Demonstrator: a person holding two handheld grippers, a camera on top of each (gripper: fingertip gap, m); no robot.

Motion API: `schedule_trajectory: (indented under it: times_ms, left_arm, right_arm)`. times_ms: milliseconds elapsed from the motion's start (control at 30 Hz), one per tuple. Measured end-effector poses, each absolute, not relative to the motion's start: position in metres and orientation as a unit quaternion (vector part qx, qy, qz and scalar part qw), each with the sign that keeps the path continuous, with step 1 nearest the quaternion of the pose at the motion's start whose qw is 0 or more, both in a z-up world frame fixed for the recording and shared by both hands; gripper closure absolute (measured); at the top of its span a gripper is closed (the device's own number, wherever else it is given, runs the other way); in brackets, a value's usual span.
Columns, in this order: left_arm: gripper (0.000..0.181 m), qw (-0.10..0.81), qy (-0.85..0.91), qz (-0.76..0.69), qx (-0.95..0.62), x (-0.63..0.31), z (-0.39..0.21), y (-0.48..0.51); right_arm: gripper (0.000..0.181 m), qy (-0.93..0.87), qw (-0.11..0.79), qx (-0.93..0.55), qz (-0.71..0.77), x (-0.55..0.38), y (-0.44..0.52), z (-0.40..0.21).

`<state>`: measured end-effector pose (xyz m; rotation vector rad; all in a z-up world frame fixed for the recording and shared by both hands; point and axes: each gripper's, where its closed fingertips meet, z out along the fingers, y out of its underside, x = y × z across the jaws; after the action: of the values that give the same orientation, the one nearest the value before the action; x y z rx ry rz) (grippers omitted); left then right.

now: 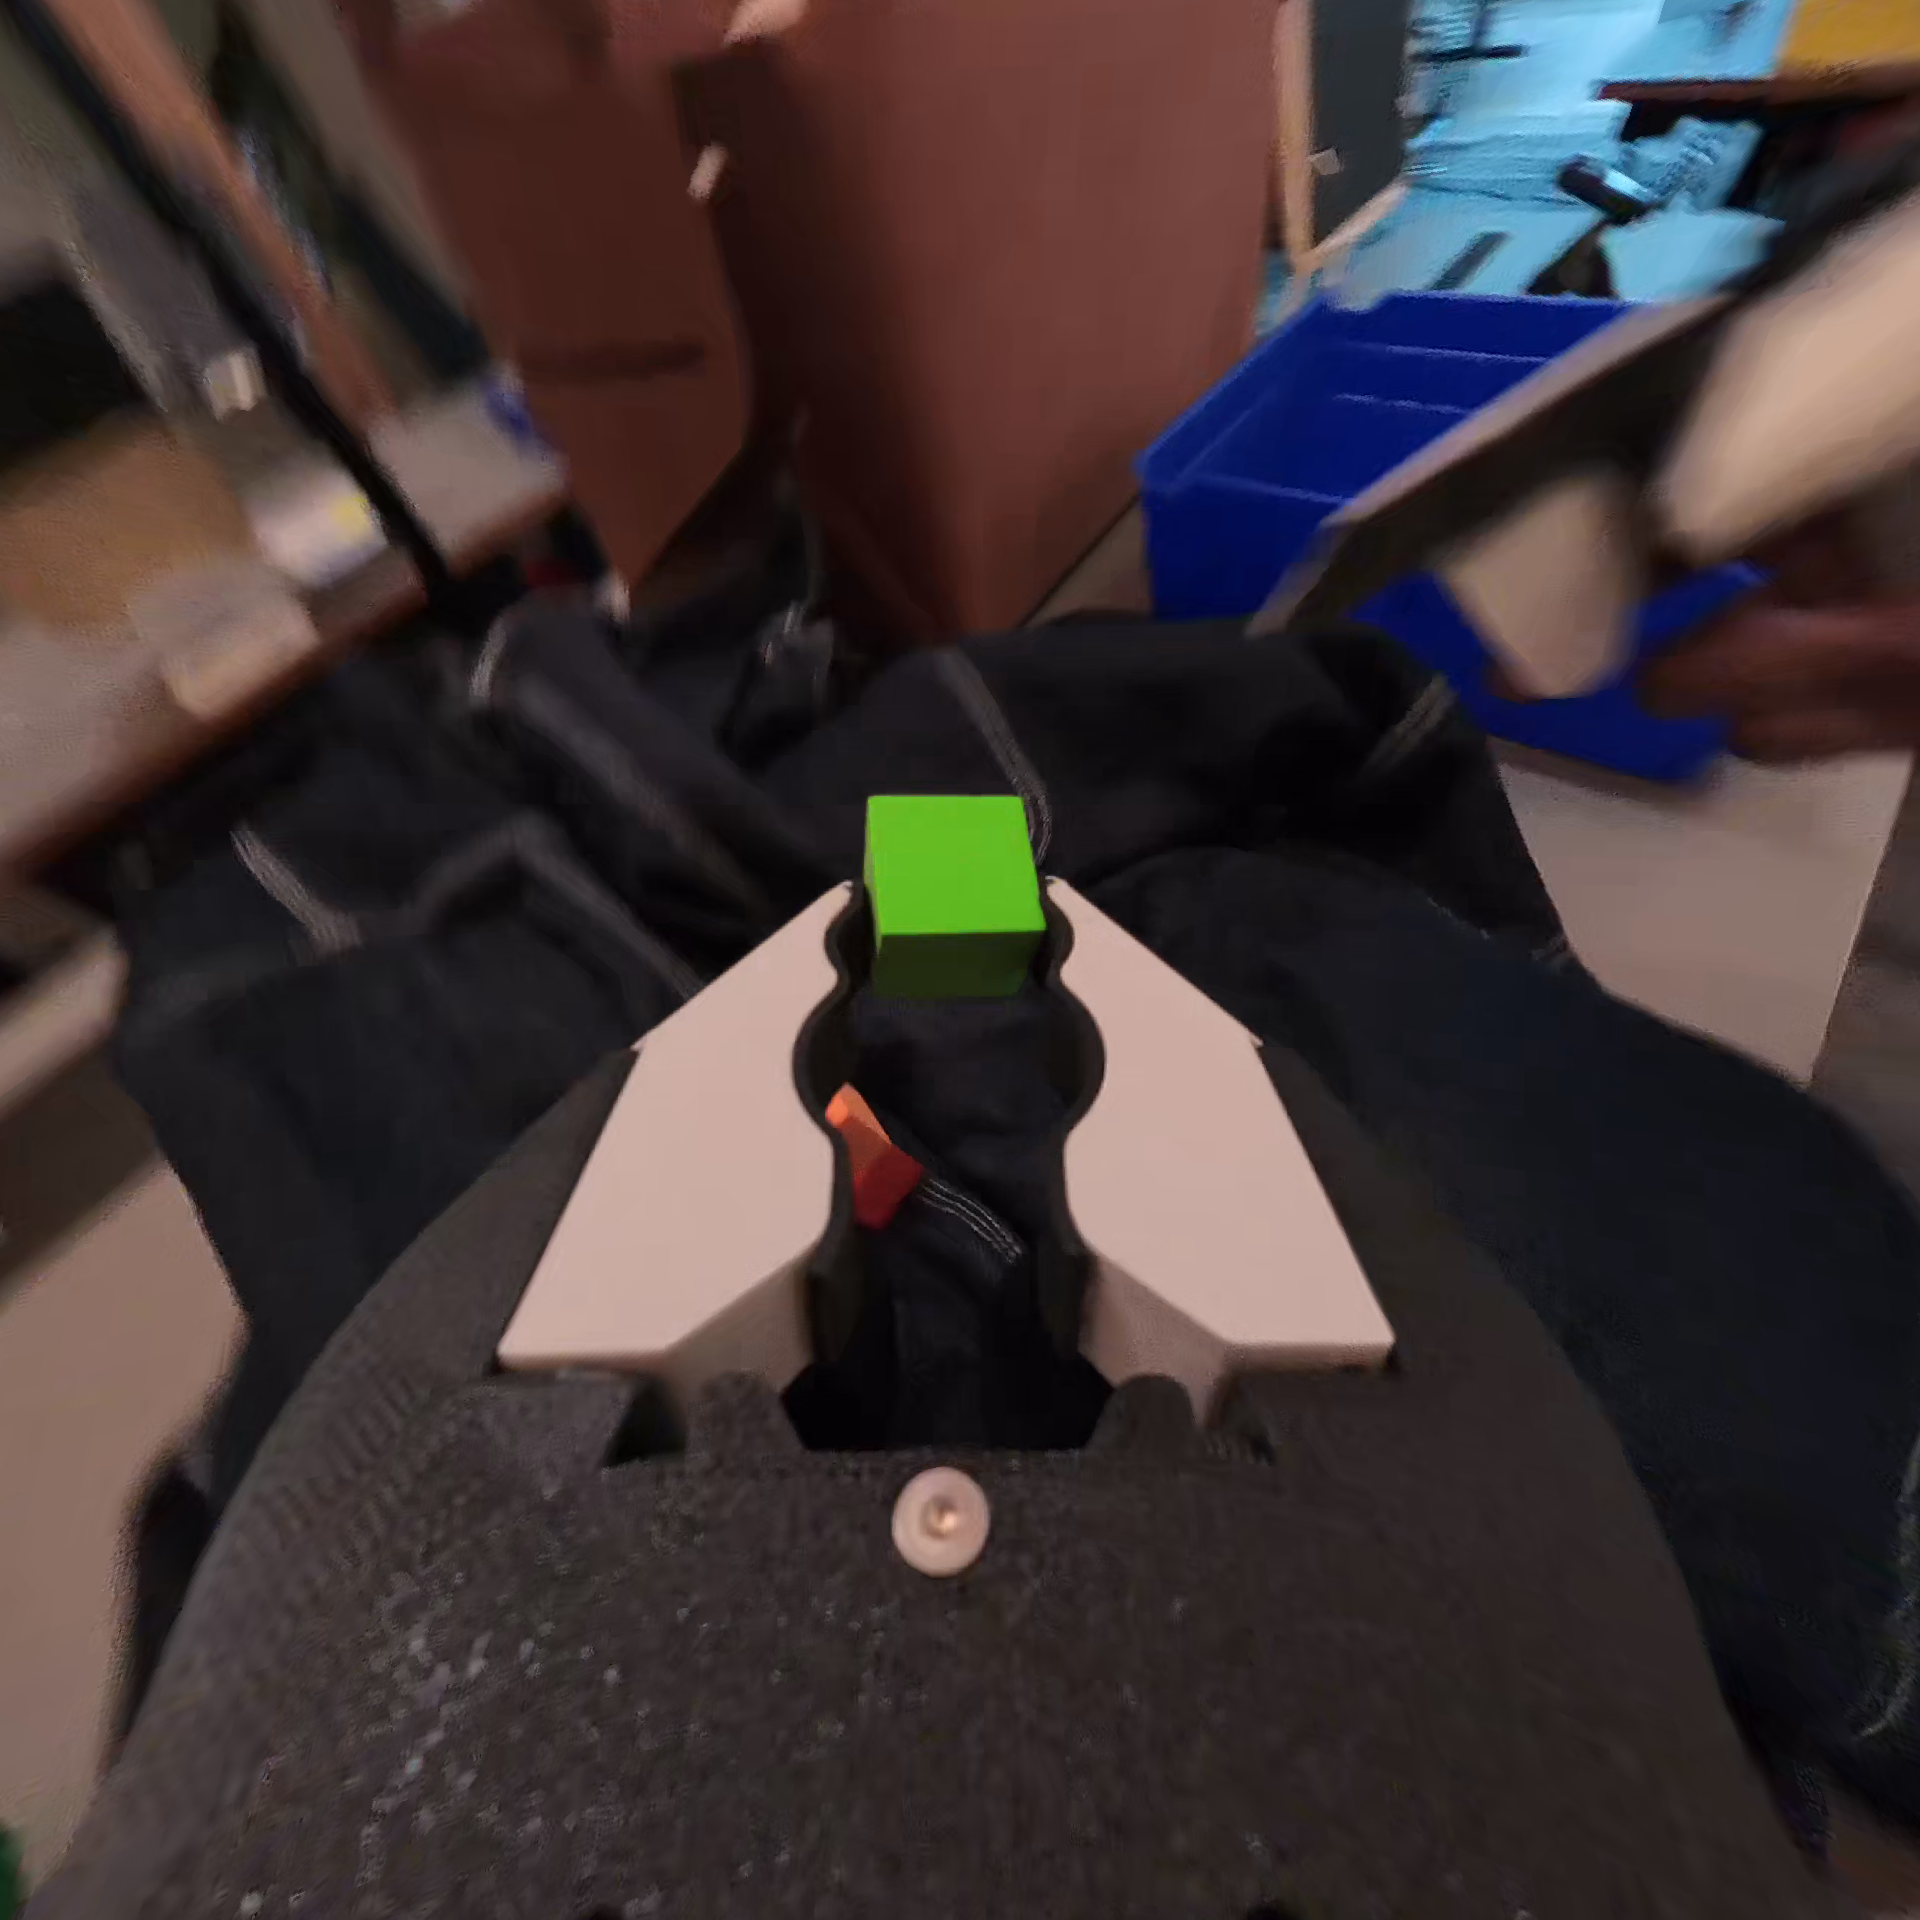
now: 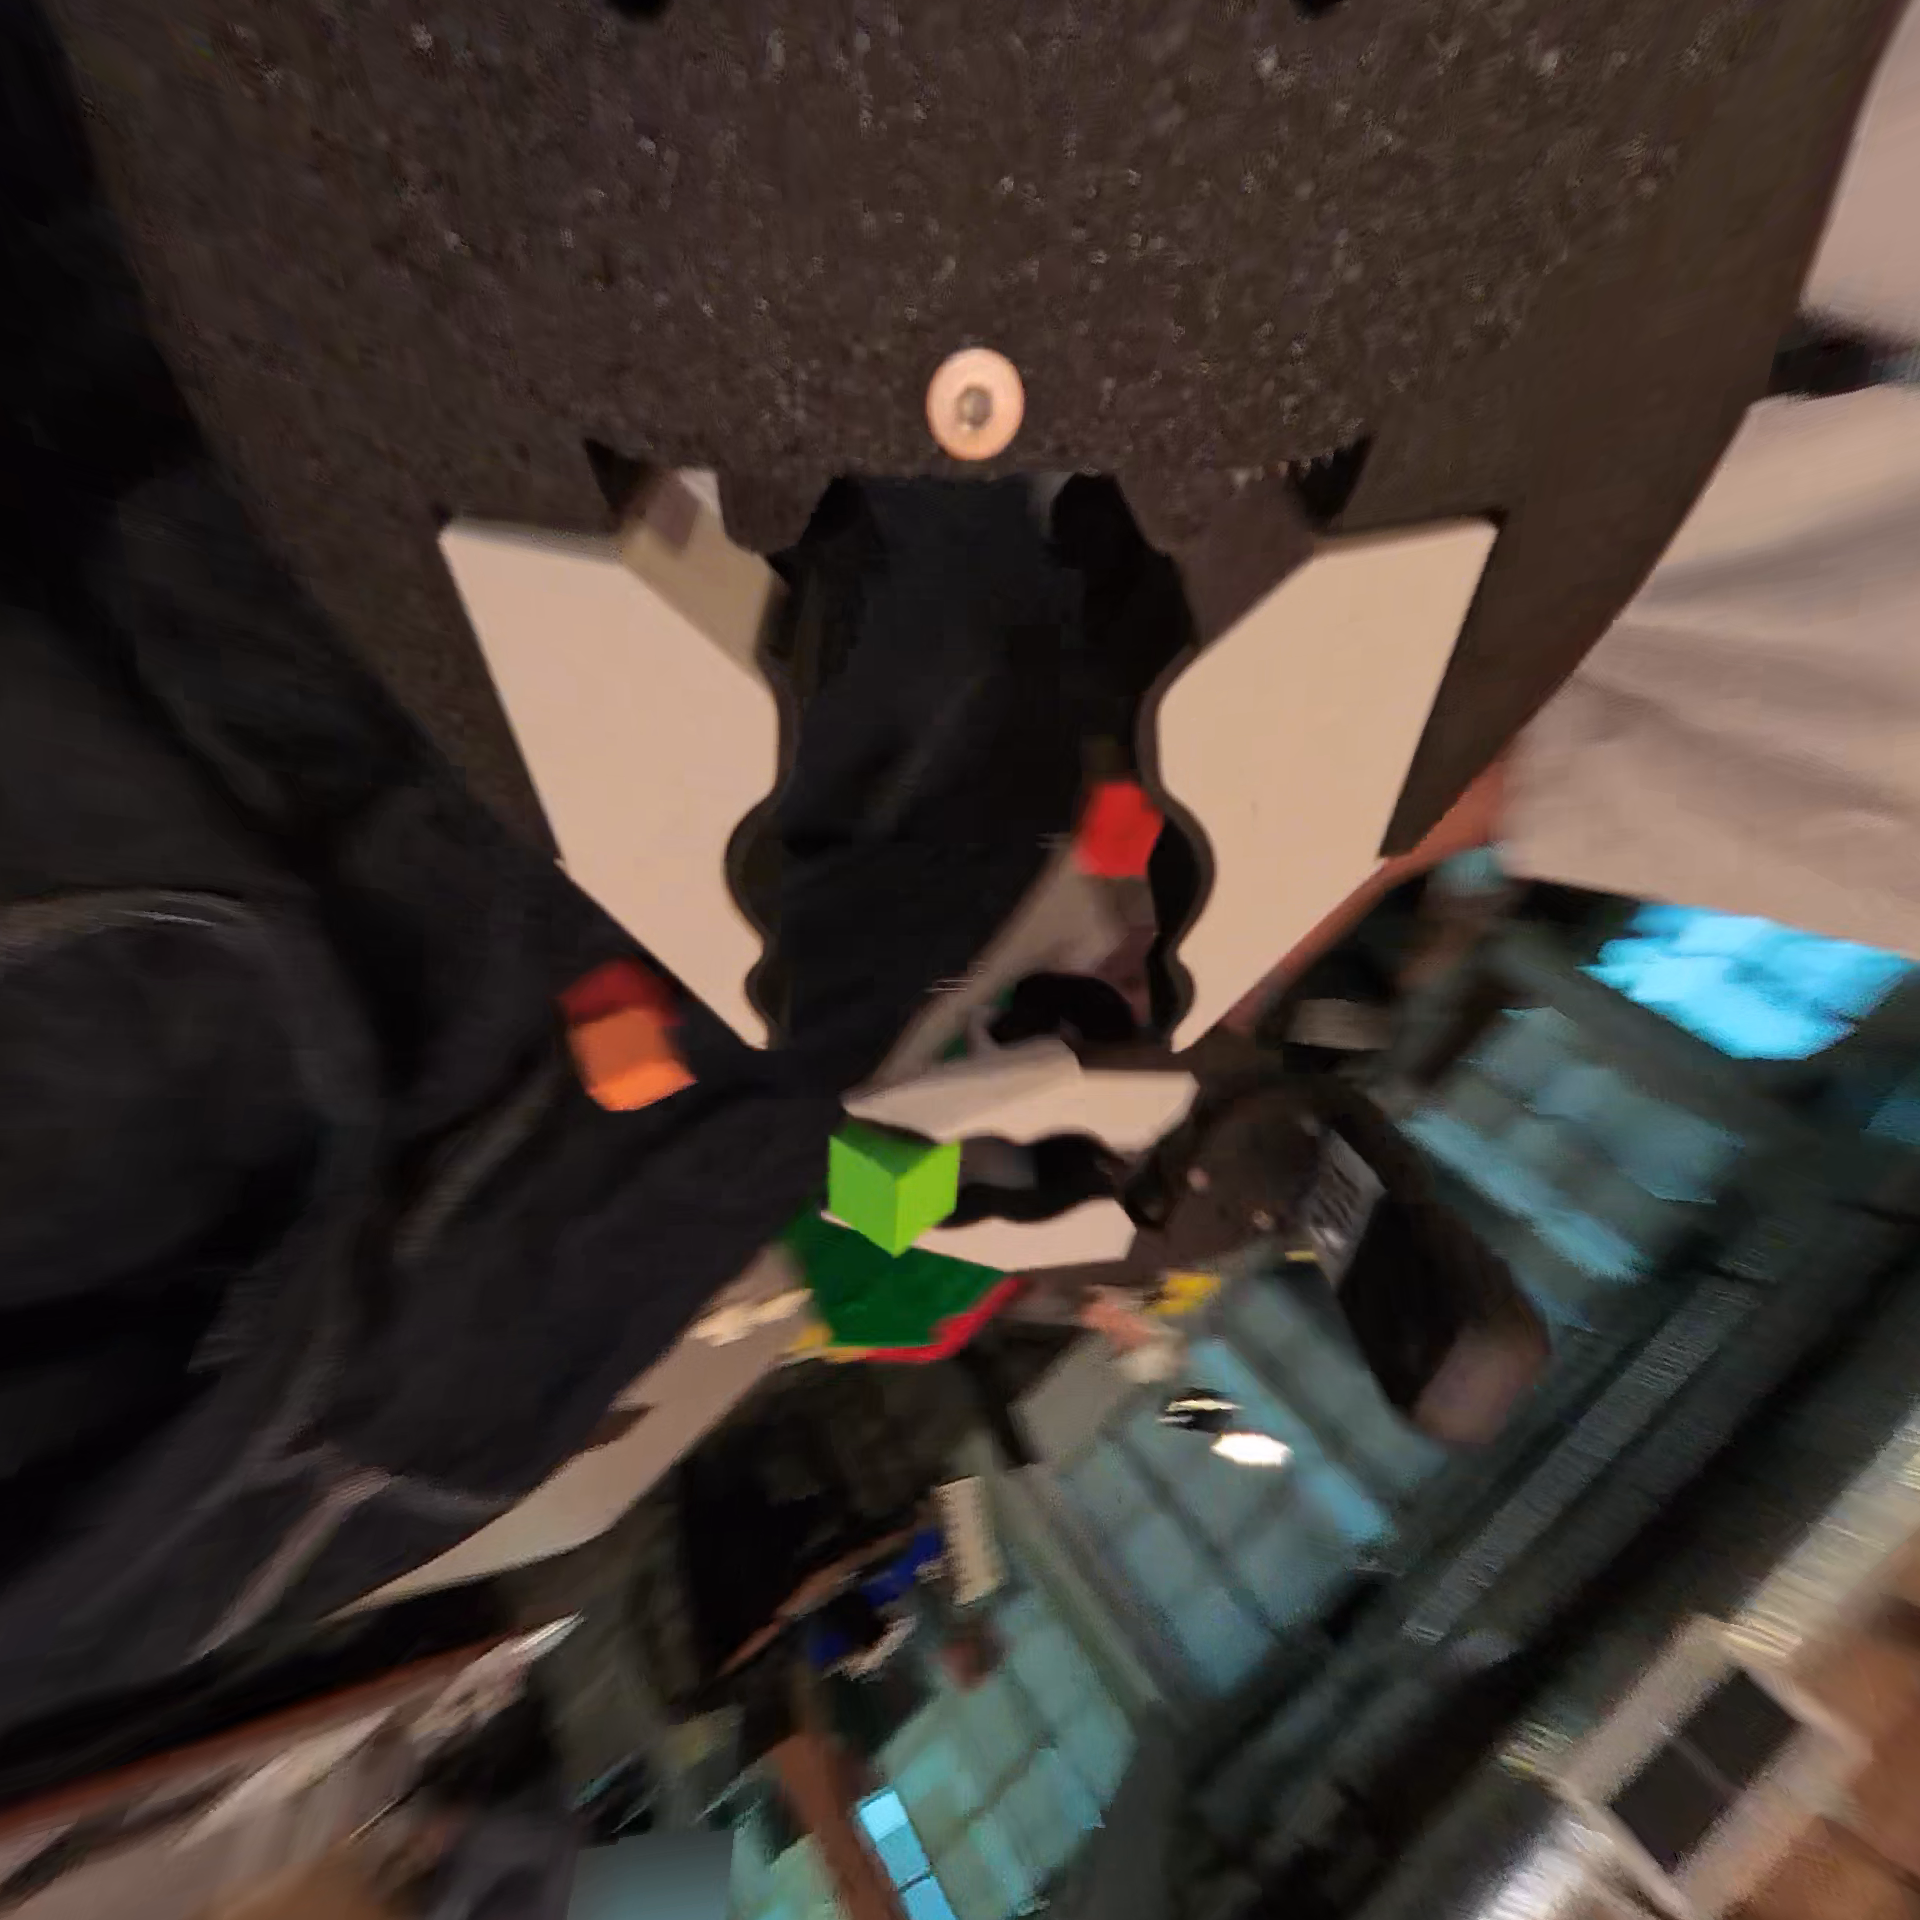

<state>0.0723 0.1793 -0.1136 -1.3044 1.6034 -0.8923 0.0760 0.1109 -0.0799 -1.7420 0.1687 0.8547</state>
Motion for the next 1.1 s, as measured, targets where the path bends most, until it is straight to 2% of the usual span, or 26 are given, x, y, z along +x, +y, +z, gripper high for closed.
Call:
schedule_trajectory:
  times_ms: [133, 167, 233, 333, 500, 600, 667, 800, 933, 1100]
  left_arm:
    - [0.149, 0.507, 0.704, -0.328, -0.372, 0.05, -0.088, 0.143]
    - [0.149, 0.502, 0.716, -0.332, -0.353, 0.045, -0.088, 0.134]
    - [0.149, 0.488, 0.737, -0.334, -0.327, 0.039, -0.093, 0.12]
    - [0.15, 0.496, 0.757, -0.297, -0.305, 0.035, -0.104, 0.121]
    - [0.15, 0.442, 0.827, -0.223, -0.268, 0.014, -0.117, 0.134]
    - [0.148, 0.356, 0.851, -0.241, -0.303, 0.002, -0.119, 0.14]
    - [0.148, 0.314, 0.85, -0.266, -0.33, 0.0, -0.119, 0.139]
    - [0.148, 0.292, 0.839, -0.297, -0.35, 0.001, -0.115, 0.133]
    - [0.148, 0.287, 0.834, -0.304, -0.36, -0.004, -0.112, 0.133]
    - [0.148, 0.242, 0.845, -0.292, -0.376, -0.017, -0.108, 0.137]
  right_arm:
    - [0.108, 0.019, 0.438, -0.739, 0.511, 0.035, 0.13, -0.083]
    - [0.111, 0.007, 0.425, -0.734, 0.529, 0.025, 0.132, -0.082]
    - [0.128, 0.002, 0.419, -0.717, 0.557, 0.013, 0.136, -0.078]
    - [0.155, -0.004, 0.403, -0.743, 0.535, 0.005, 0.135, -0.093]
    - [0.155, 0.017, 0.406, -0.785, 0.468, 0.024, 0.13, -0.11]
    - [0.154, 0.043, 0.435, -0.822, 0.364, 0.078, 0.118, -0.105]
    - [0.154, 0.079, 0.444, -0.866, 0.217, 0.15, 0.099, -0.108]
    - [0.155, 0.187, 0.368, -0.909, -0.054, 0.318, 0.021, -0.126]
    - [0.154, 0.235, 0.215, -0.946, -0.065, 0.392, -0.042, -0.212]
    - [0.154, 0.213, 0.142, -0.963, -0.082, 0.409, -0.061, -0.275]
